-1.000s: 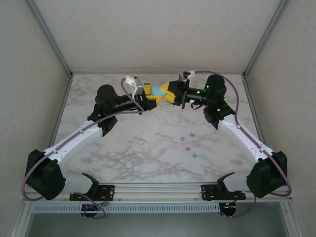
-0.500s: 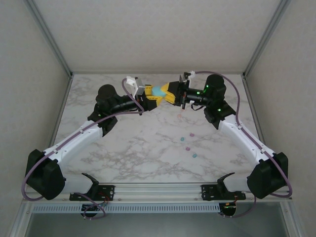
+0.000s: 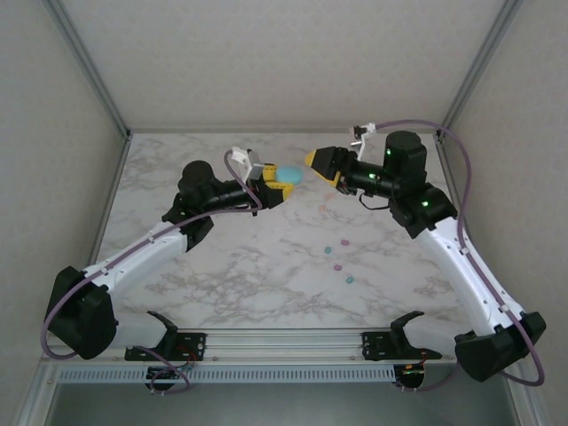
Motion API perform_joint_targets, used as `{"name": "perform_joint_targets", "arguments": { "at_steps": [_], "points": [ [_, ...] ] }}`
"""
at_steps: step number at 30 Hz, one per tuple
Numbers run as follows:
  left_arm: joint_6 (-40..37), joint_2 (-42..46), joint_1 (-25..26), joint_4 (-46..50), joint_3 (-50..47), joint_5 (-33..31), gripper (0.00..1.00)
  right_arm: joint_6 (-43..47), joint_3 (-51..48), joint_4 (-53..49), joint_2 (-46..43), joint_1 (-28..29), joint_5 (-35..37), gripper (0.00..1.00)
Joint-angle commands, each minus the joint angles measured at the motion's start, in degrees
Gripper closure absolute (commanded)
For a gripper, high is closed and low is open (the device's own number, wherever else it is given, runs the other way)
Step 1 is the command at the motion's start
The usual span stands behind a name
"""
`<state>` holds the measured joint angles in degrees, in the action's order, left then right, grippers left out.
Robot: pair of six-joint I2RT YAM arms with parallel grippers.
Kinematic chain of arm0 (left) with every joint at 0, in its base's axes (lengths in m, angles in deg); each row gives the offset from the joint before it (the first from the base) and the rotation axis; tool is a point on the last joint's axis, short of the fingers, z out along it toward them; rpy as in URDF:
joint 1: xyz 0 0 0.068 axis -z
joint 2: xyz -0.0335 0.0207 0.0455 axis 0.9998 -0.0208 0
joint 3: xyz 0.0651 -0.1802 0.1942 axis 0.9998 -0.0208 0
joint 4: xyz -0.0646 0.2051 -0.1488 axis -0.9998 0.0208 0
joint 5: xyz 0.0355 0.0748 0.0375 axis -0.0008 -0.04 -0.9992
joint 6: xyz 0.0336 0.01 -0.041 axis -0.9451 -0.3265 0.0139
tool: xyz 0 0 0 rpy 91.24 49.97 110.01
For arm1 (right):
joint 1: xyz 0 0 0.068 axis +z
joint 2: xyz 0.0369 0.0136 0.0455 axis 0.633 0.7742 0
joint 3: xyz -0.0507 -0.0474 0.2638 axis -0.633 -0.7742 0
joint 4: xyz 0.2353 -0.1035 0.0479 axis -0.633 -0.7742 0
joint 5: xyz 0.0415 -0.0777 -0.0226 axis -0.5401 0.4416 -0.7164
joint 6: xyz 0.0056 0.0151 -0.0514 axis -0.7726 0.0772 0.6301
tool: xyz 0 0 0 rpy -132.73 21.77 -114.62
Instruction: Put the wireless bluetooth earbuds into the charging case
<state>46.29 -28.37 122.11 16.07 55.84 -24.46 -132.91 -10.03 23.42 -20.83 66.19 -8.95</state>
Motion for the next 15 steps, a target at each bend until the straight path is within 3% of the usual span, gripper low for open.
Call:
{"name": "perform_joint_targets", "arguments": {
  "at_steps": [1, 4, 7, 11, 15],
  "points": [
    [2.4, 1.1, 1.0, -5.2, -1.3, -1.3, 0.80, 14.0, 2.6, -8.8, -0.2, 0.2, 4.1, 0.30],
    [3.3, 0.5, 1.1, -6.8, -1.8, -1.7, 0.80, 23.5, 5.1, -17.1, 1.0, 0.6, 6.1, 0.30],
    [4.5, -0.2, 1.3, -8.2, -1.7, -1.3, 0.80, 30.0, 1.6, -14.8, -0.6, 1.2, 3.8, 0.30],
    [4.4, -0.7, 2.1, -7.9, -1.5, -0.7, 0.79, 34.3, -1.8, -9.6, -2.7, 1.8, 1.0, 0.29],
    [4.1, -1.0, 2.7, -7.3, -1.0, 0.0, 0.79, 35.1, 1.5, -12.7, 0.1, 2.2, 0.9, 0.28]
  ]
}}
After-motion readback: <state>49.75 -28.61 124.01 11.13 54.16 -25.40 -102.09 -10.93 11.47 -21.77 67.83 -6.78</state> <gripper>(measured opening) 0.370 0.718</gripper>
